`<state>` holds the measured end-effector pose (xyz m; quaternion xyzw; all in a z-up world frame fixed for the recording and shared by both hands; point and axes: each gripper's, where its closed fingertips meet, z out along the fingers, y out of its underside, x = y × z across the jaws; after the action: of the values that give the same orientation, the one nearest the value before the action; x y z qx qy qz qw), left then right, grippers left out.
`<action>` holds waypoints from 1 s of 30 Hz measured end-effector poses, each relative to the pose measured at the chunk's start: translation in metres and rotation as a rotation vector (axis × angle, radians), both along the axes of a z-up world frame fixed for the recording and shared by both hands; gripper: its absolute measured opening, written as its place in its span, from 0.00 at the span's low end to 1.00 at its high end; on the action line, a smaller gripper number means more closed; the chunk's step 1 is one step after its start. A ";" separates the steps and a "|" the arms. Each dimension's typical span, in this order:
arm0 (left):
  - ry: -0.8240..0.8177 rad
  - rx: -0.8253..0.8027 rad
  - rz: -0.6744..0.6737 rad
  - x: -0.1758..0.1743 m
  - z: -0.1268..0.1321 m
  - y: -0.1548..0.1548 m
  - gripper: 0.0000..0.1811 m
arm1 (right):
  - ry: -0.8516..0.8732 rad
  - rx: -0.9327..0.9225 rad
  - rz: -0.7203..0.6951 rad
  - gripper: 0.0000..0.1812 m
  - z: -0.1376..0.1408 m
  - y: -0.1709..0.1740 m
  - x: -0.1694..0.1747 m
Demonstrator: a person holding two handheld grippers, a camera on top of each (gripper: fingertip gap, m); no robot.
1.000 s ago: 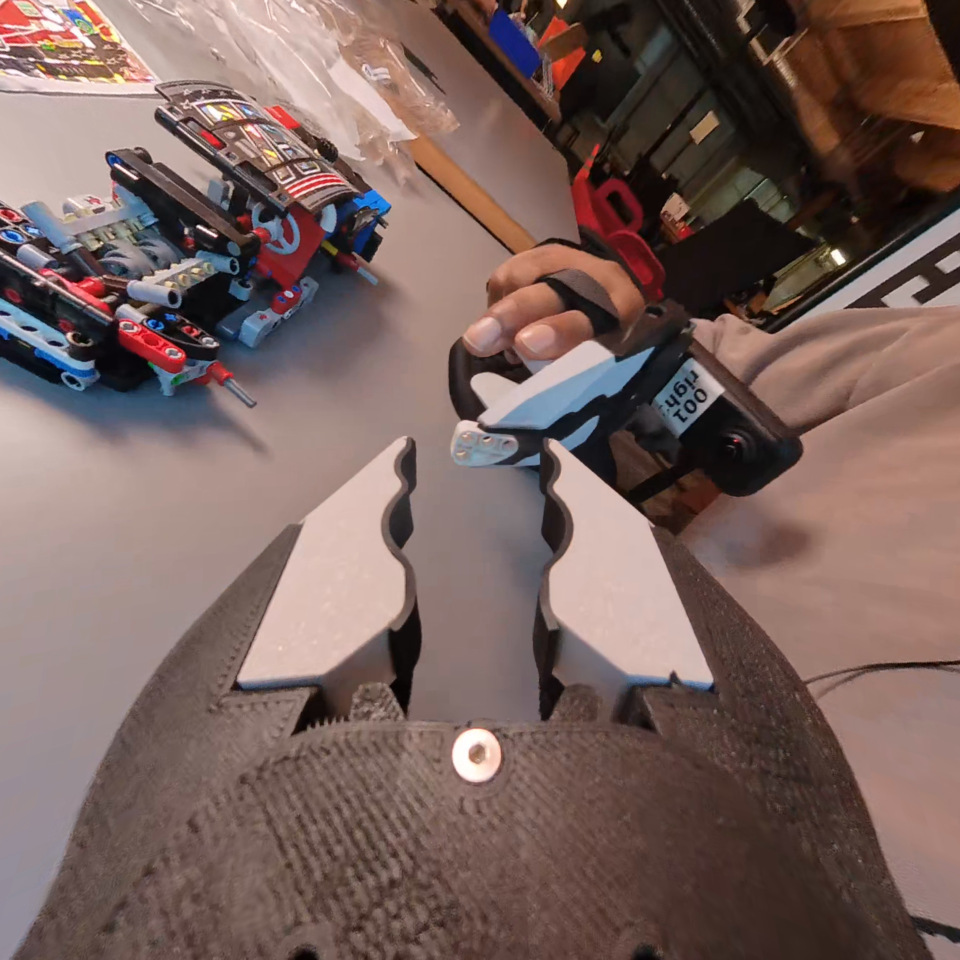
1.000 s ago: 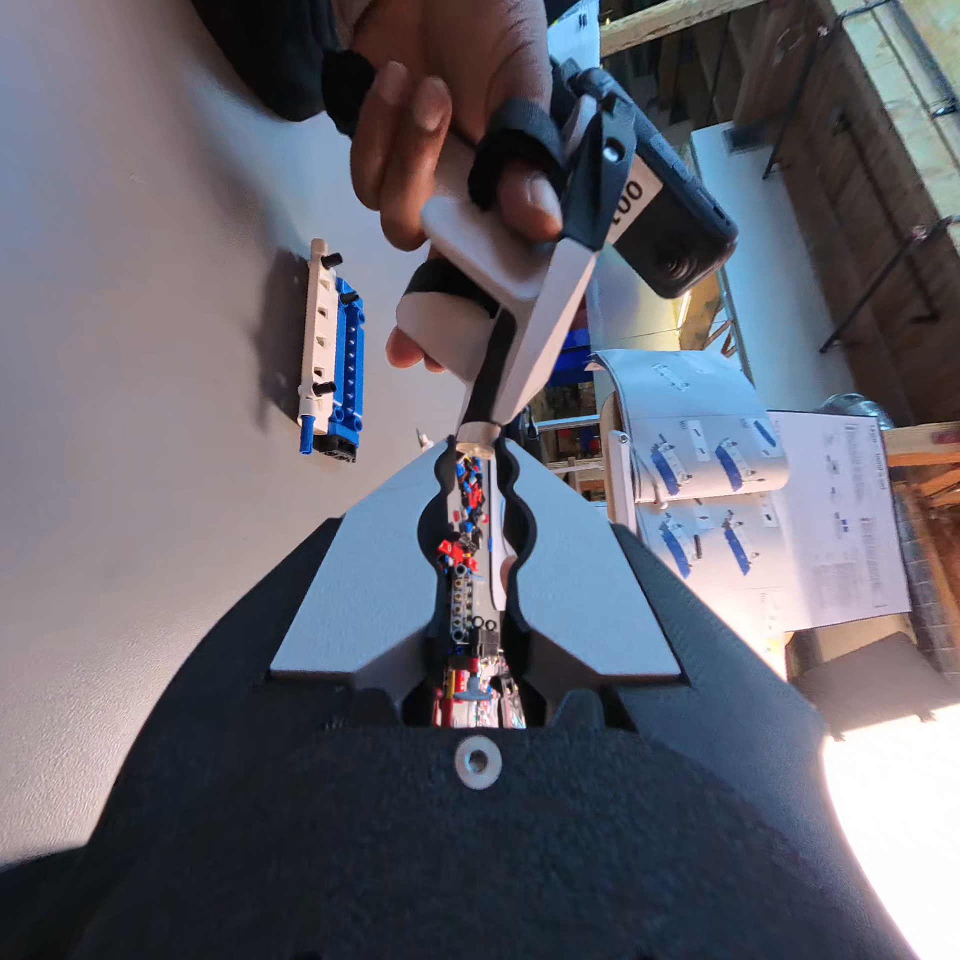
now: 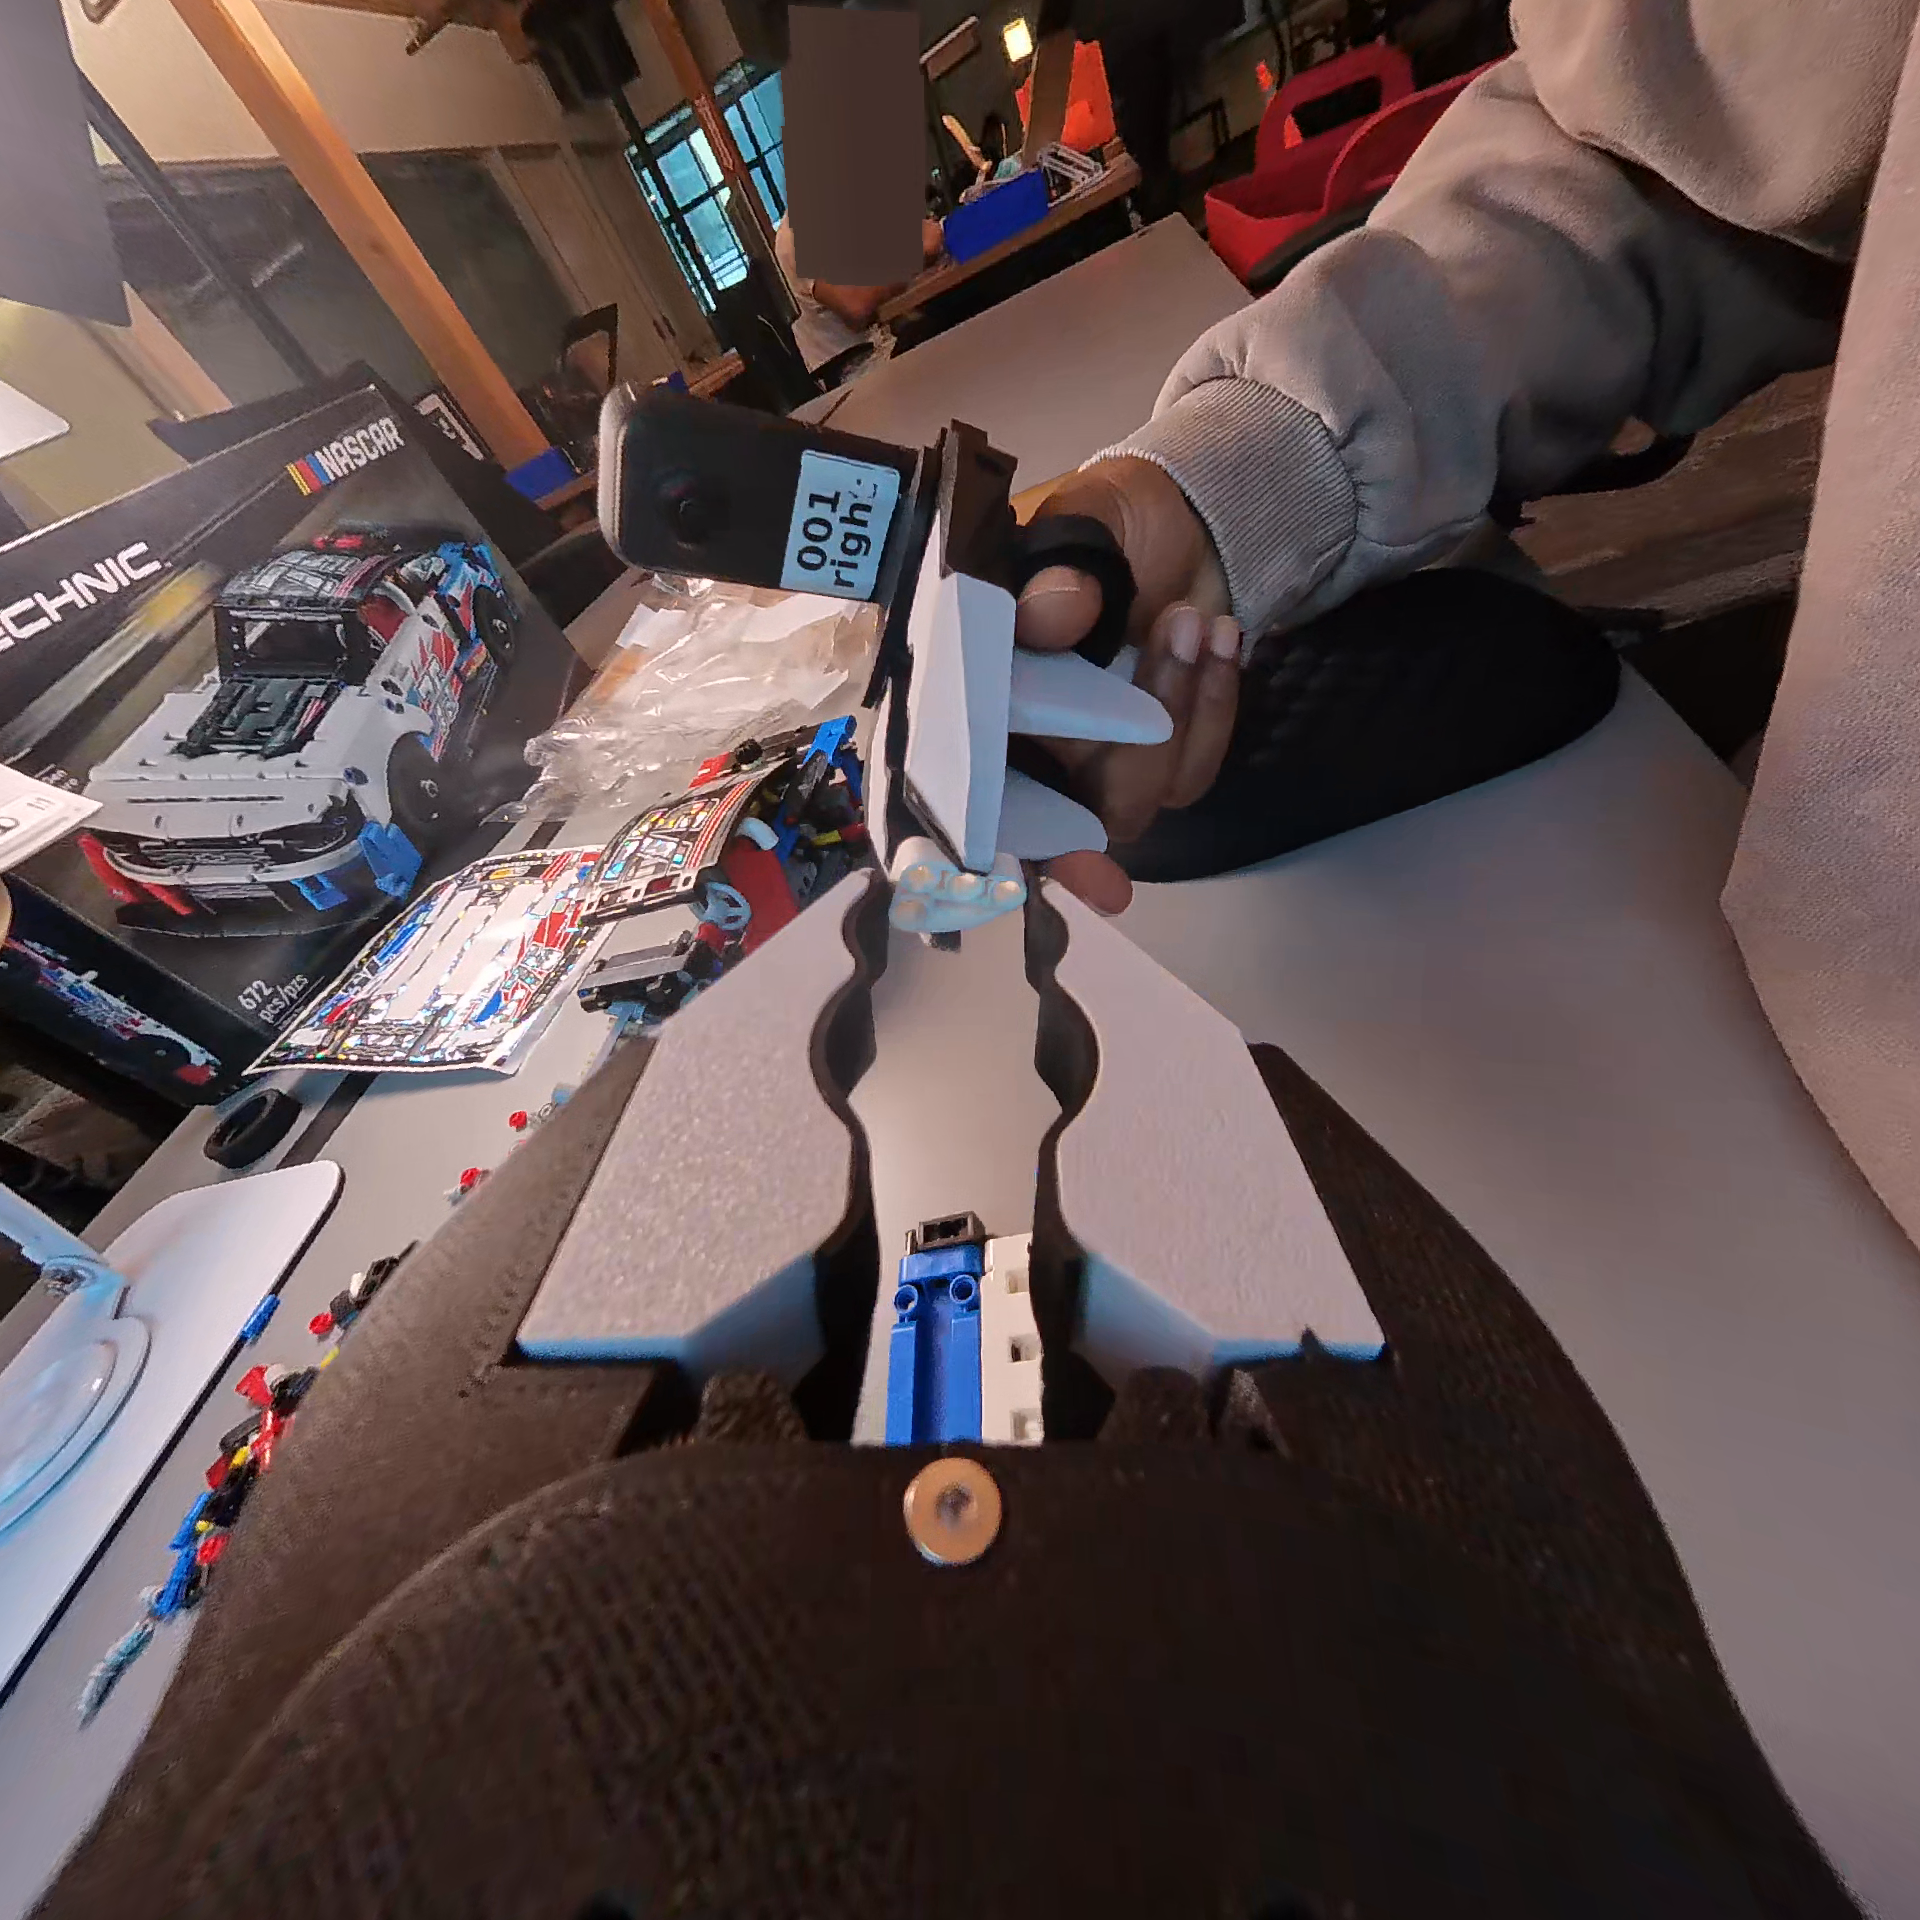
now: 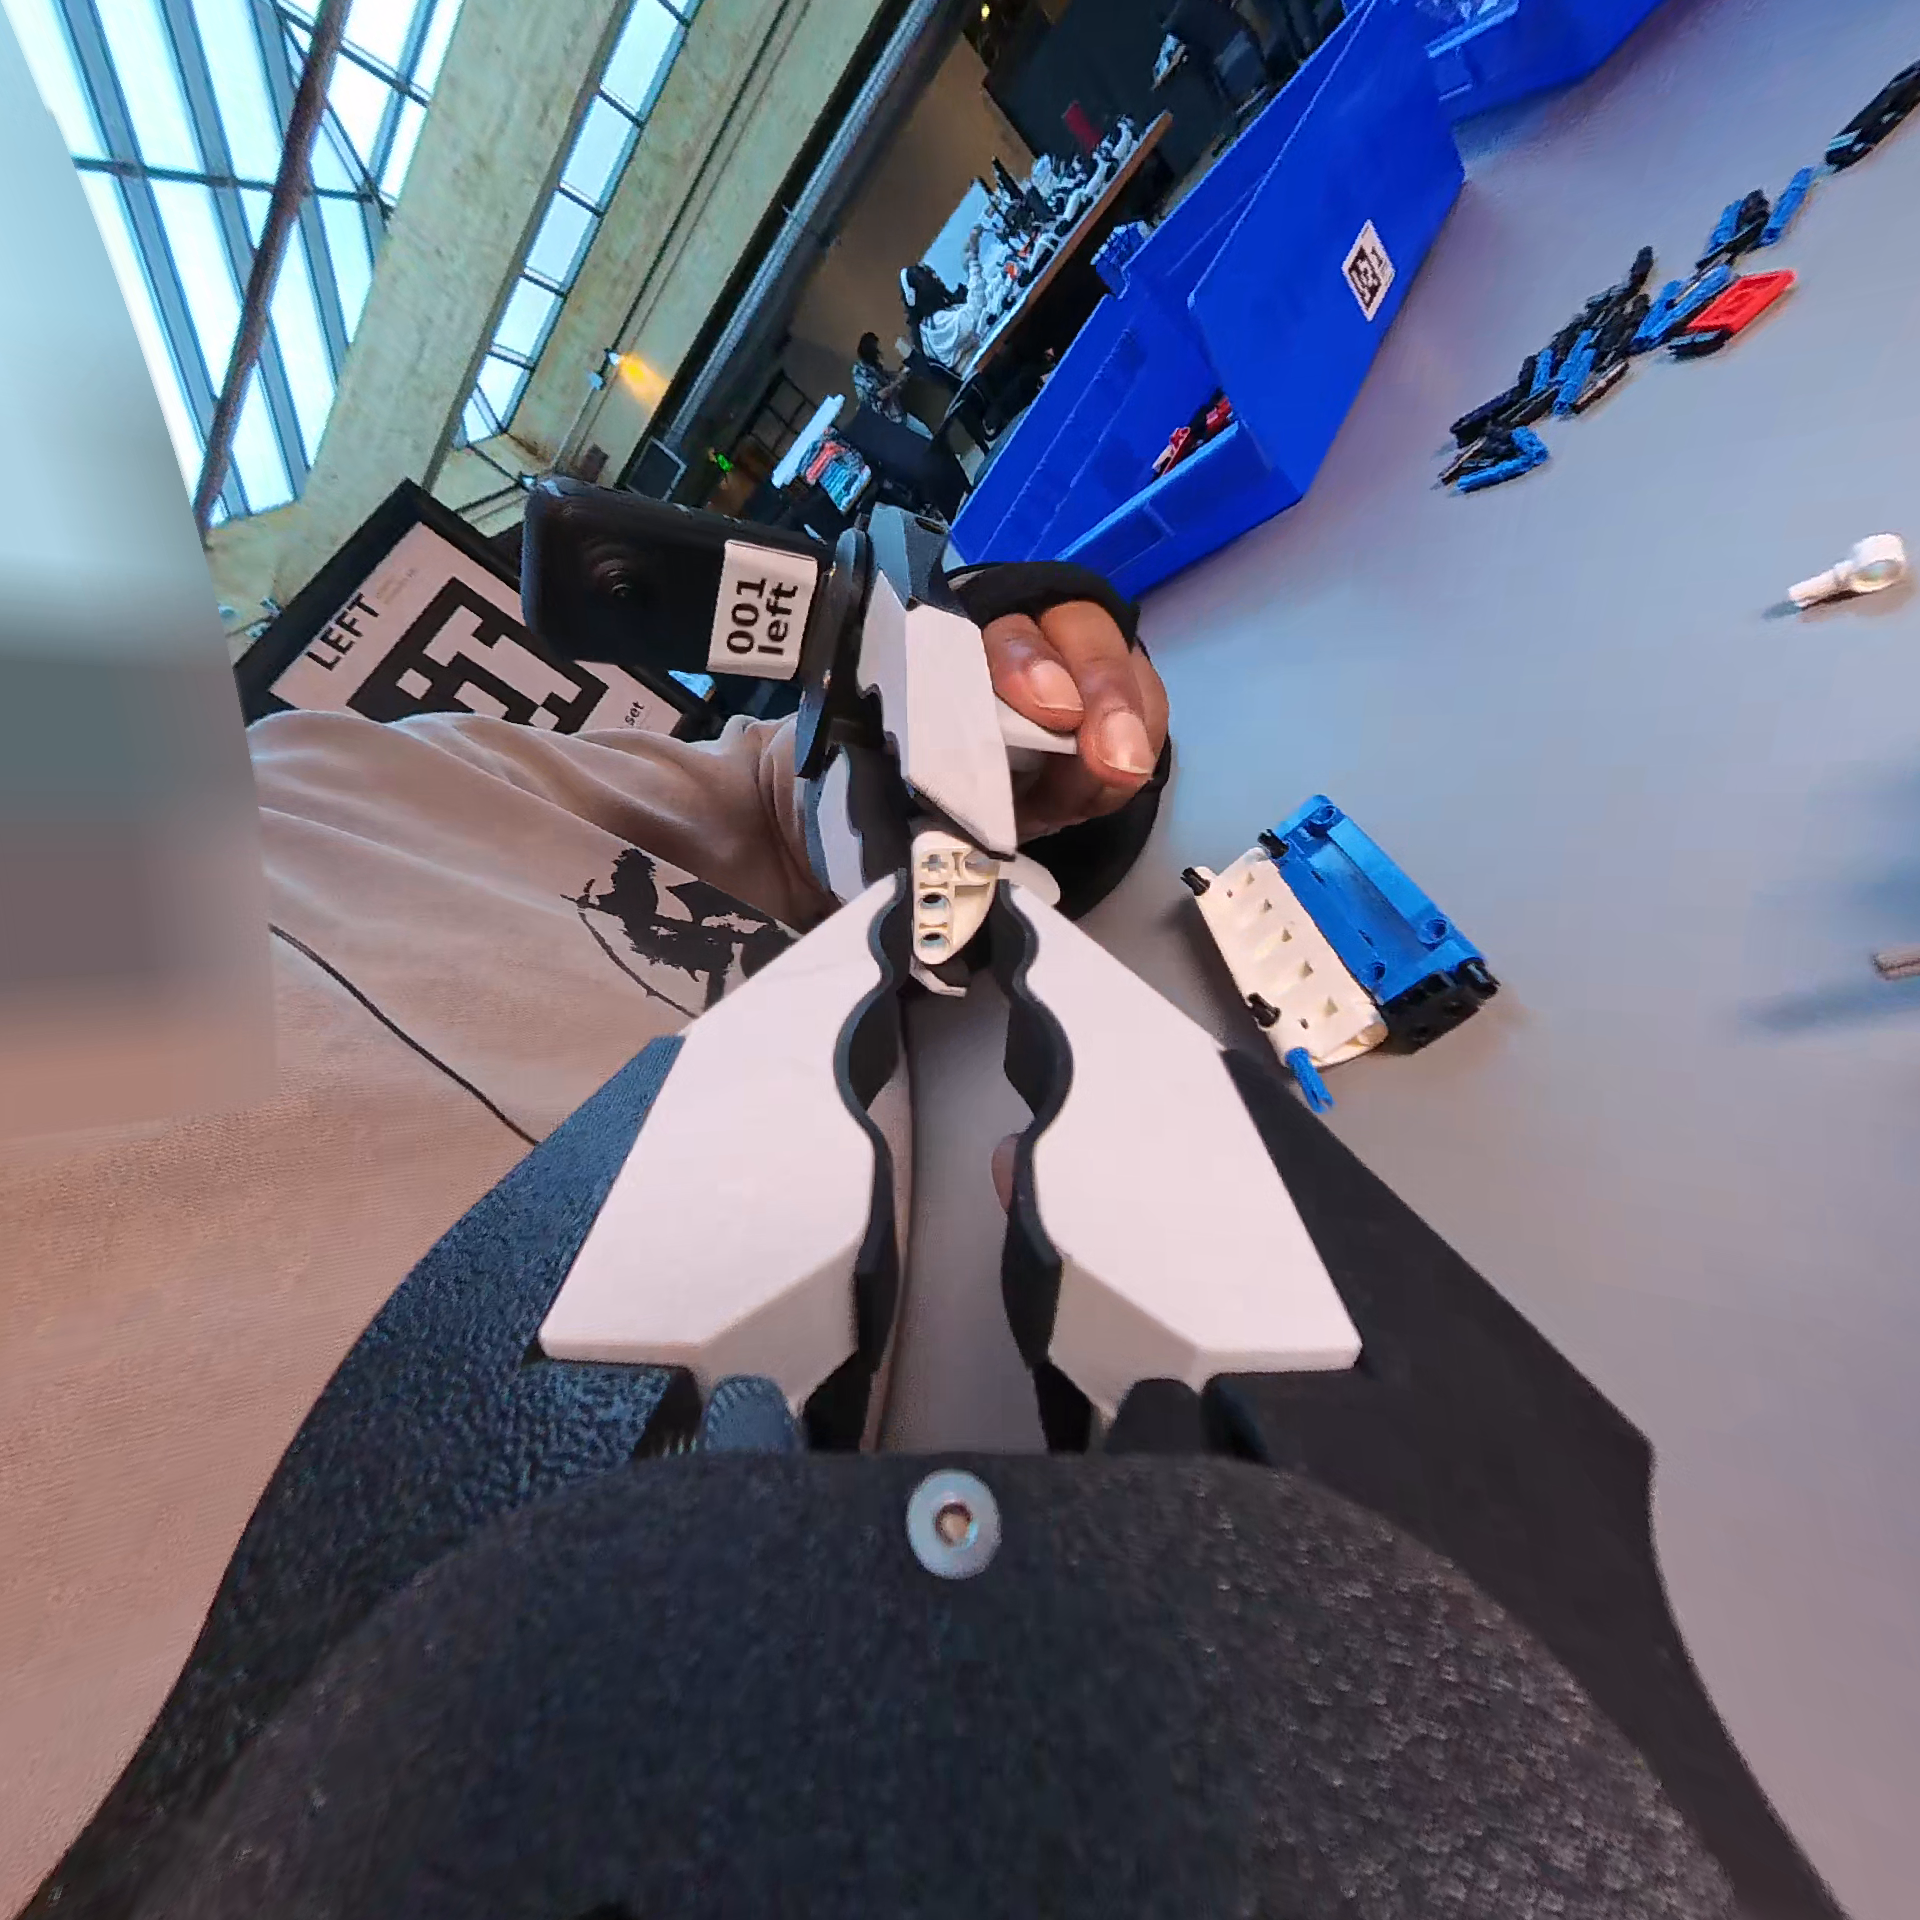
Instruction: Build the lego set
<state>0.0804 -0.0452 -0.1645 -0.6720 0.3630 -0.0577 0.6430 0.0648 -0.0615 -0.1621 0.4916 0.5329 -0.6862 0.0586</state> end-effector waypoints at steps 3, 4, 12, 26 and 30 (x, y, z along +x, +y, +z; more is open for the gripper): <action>0.030 -0.188 0.066 -0.015 -0.023 0.005 0.25 | -0.056 0.026 -0.036 0.07 -0.014 0.008 -0.004; 0.029 -0.313 0.085 -0.022 -0.036 0.003 0.32 | -0.091 0.037 -0.053 0.07 -0.021 0.011 -0.004; 0.160 -0.835 0.109 -0.061 -0.110 -0.009 0.42 | -0.347 0.058 -0.166 0.07 -0.064 0.030 -0.012; -0.005 -0.621 0.091 -0.050 -0.091 0.000 0.28 | -0.398 -0.010 -0.263 0.07 -0.069 0.036 -0.012; -0.030 -0.573 0.105 -0.051 -0.080 0.004 0.28 | -0.394 -0.042 -0.294 0.07 -0.067 0.038 -0.015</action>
<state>0.0293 -0.0416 -0.2449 -0.8431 0.2871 -0.1346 0.4344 0.0497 -0.0236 -0.2288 0.6869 0.4197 -0.5890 0.0713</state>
